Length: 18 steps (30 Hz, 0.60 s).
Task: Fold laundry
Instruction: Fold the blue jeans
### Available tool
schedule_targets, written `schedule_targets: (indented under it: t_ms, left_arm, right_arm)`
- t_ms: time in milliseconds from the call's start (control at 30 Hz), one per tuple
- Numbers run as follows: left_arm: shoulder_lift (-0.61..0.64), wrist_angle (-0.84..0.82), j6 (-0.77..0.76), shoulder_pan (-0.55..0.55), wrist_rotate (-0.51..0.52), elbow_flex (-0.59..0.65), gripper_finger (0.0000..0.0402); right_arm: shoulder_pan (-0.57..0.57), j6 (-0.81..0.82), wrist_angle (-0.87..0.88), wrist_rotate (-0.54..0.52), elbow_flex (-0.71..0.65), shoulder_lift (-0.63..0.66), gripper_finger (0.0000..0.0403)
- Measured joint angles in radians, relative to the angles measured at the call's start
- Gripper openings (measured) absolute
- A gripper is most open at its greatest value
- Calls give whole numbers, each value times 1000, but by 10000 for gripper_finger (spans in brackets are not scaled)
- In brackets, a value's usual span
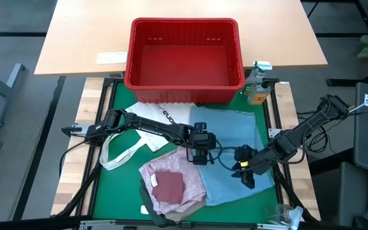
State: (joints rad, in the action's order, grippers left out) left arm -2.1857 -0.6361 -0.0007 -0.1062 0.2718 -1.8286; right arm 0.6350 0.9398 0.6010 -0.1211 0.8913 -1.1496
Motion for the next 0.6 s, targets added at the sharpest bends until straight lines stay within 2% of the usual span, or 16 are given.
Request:
schedule_targets:
  t_ms: [100,233,333,467,600]
  left_arm:
    - [0,0,-1,0,0,0,194]
    - [0,0,0,0,0,0,194]
    - [0,0,0,0,0,0,194]
    - [0,0,0,0,0,0,194]
    - [0,-1,0,0,0,0,194]
  right_arm:
    - [0,5,1,-3,0,0,180]
    - [0,28,1,-64,0,0,225]
    - [0,28,1,-68,0,0,256]
    - [1,25,-3,20,0,-12,277]
    - [34,22,-9,107,0,-61,279]
